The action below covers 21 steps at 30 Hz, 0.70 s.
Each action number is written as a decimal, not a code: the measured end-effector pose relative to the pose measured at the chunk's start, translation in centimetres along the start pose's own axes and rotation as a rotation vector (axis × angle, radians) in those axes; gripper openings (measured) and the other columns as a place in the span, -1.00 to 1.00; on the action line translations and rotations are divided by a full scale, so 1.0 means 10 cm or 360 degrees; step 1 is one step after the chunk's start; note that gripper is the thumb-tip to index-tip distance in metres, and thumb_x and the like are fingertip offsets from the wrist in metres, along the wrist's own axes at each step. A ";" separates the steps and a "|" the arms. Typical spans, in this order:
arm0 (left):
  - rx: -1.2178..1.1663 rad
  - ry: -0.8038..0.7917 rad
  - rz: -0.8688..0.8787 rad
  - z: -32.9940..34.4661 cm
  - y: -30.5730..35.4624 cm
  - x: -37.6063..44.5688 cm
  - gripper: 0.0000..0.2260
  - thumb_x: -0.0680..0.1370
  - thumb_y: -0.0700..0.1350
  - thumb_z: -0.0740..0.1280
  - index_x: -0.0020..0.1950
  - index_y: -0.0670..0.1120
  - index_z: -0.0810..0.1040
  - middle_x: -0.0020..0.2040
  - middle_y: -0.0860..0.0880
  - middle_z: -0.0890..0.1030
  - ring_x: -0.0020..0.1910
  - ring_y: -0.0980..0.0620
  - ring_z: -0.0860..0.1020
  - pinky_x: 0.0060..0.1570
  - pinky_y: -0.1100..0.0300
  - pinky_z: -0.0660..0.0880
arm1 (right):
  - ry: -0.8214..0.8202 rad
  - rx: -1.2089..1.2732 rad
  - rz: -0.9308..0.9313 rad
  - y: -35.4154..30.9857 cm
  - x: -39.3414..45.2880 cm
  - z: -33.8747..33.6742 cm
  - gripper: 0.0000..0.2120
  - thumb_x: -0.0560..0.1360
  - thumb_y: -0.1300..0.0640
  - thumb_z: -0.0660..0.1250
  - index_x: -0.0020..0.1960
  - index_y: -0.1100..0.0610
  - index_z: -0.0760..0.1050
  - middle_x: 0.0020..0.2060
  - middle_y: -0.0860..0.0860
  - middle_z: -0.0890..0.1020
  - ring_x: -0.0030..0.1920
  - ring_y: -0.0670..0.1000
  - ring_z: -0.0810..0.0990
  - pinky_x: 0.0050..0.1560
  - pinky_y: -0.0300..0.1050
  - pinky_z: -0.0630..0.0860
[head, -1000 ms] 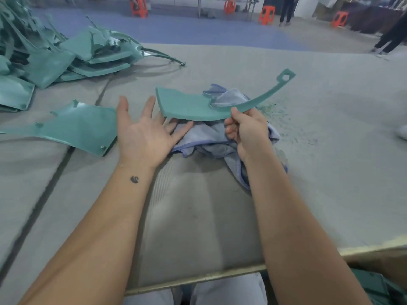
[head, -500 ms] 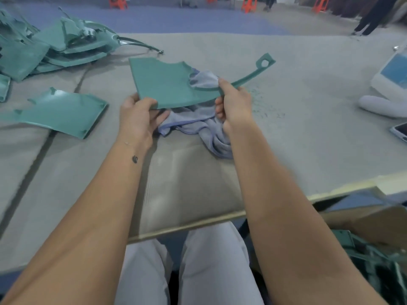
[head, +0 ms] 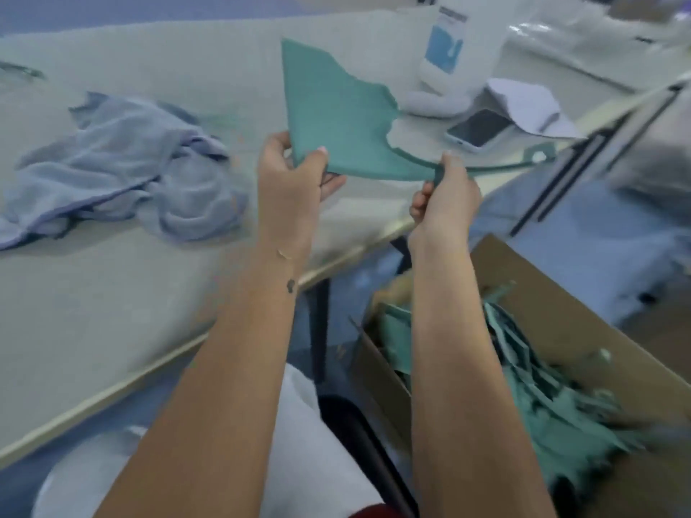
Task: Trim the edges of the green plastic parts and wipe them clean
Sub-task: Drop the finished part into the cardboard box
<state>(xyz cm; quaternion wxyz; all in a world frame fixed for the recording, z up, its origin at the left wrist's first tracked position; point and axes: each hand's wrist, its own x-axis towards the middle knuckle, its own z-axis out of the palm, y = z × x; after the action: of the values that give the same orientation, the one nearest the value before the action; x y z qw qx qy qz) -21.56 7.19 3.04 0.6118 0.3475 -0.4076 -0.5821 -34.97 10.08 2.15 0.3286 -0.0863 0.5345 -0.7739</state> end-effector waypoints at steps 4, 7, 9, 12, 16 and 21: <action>0.0354 -0.0481 -0.0121 0.62 -0.50 -0.38 -0.77 0.53 -0.34 0.31 -0.07 -0.01 0.40 -0.19 0.00 0.62 -0.31 0.08 0.64 -0.31 0.21 0.62 | 0.0423 0.0044 -0.0044 -0.18 0.24 -1.08 -0.82 0.52 0.10 0.27 -0.20 0.11 0.32 -0.57 -0.03 0.32 -0.60 -0.05 0.25 -0.58 -0.32 0.16; 0.0572 -0.0855 -0.0324 0.87 -0.99 -0.72 -0.73 0.51 -0.32 0.37 -0.08 0.03 0.41 -0.13 0.00 0.62 -0.30 0.10 0.64 -0.34 0.18 0.62 | 0.0694 -0.0013 0.0027 -0.14 0.30 -1.90 -0.79 0.50 0.11 0.26 -0.25 0.09 0.28 -0.55 -0.01 0.34 -0.63 -0.05 0.24 -0.57 -0.34 0.14; 0.0673 -0.1004 -0.0513 0.89 -1.34 -0.92 -0.78 0.52 -0.30 0.38 0.01 -0.02 0.45 -0.04 -0.04 0.64 -0.30 0.13 0.66 -0.36 0.24 0.60 | 0.0827 -0.0116 0.0152 0.00 0.29 -2.35 -0.82 0.49 0.12 0.27 -0.22 0.10 0.31 -0.53 0.03 0.35 -0.66 -0.06 0.22 -0.58 -0.37 0.12; 0.0861 -0.1019 -0.0812 0.75 -1.79 -1.15 -0.76 0.53 -0.28 0.39 0.13 -0.13 0.43 0.02 -0.16 0.64 -0.39 0.11 0.63 -0.43 0.24 0.54 | 0.0867 -0.0241 0.0380 0.26 0.26 -2.80 -0.87 0.52 0.15 0.27 -0.17 0.14 0.36 -0.49 0.07 0.40 -0.66 -0.05 0.25 -0.59 -0.34 0.14; 0.1359 -0.0958 -0.1010 0.45 -2.13 -1.28 -0.75 0.50 -0.16 0.44 0.13 -0.15 0.49 -0.11 -0.11 0.69 -0.33 0.01 0.58 -0.35 0.21 0.48 | 0.0819 -0.0266 0.0531 0.54 0.24 -3.00 -0.89 0.54 0.14 0.32 -0.06 0.18 0.45 -0.46 0.08 0.49 -0.59 -0.04 0.40 -0.60 -0.28 0.29; 0.1199 -0.0857 -0.1003 0.34 -2.21 -1.24 -0.79 0.56 -0.15 0.37 0.19 -0.08 0.53 -0.11 0.01 0.69 -0.25 0.05 0.64 -0.23 0.13 0.59 | 0.0883 -0.0125 0.0468 0.68 0.27 -2.97 -0.84 0.57 0.09 0.30 -0.10 0.17 0.43 -0.43 0.07 0.53 -0.54 -0.02 0.46 -0.53 -0.21 0.43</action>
<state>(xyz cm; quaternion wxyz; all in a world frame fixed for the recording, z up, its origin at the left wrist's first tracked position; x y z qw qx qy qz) -33.94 17.90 -16.56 0.1161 0.4862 -0.6057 -0.6191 -48.65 29.90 -16.74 0.2750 0.1937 0.6399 -0.6909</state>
